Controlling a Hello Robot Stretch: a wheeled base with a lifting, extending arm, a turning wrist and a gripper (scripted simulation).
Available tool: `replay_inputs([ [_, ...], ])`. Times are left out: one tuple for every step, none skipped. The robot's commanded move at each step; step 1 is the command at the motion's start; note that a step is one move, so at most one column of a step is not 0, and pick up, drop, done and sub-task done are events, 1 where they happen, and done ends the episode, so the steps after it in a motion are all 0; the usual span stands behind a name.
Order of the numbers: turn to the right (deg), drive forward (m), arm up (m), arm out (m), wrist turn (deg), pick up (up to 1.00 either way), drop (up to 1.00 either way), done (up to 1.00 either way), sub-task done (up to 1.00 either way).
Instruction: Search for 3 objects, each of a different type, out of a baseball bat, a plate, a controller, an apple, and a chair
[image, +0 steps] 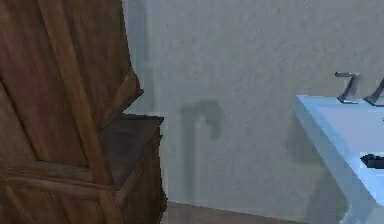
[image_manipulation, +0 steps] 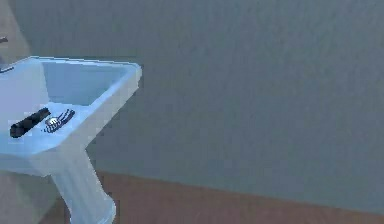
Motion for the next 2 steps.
replay_inputs([
  [21.0,0.0,0.0,0.0,0.0,0.0,0.0,0.0,0.0],
  [0.0,0.05,0.0,0.0,0.0,0.0,0.0,0.0,0.0],
])
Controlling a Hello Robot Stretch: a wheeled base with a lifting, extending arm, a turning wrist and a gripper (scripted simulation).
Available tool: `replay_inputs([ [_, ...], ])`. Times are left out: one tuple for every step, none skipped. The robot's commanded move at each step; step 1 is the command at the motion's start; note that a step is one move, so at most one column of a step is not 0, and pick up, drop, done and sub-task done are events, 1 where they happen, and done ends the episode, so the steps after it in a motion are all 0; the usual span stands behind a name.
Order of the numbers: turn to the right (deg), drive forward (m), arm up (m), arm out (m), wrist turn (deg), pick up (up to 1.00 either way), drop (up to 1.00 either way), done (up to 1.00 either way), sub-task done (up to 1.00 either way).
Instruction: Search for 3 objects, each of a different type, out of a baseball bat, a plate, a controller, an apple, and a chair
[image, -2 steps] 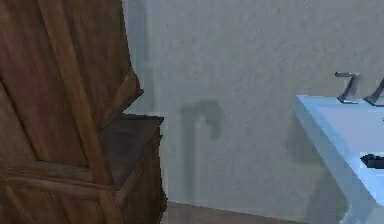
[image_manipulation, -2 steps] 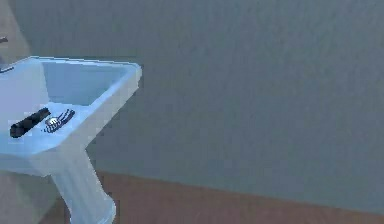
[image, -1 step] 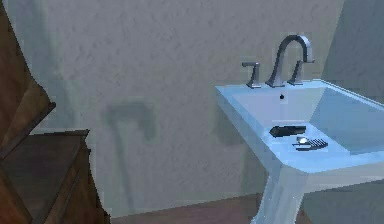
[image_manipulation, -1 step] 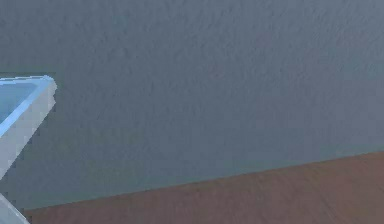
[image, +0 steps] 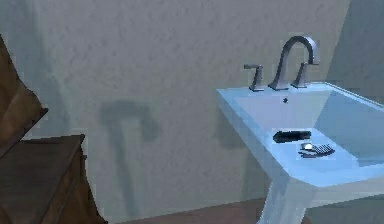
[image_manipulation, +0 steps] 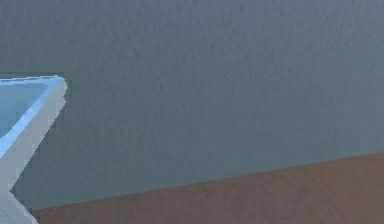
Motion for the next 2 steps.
replay_inputs([
  [21.0,0.0,0.0,0.0,0.0,0.0,0.0,0.0,0.0],
  [0.0,0.0,0.0,0.0,0.0,0.0,0.0,1.0,0.0],
])
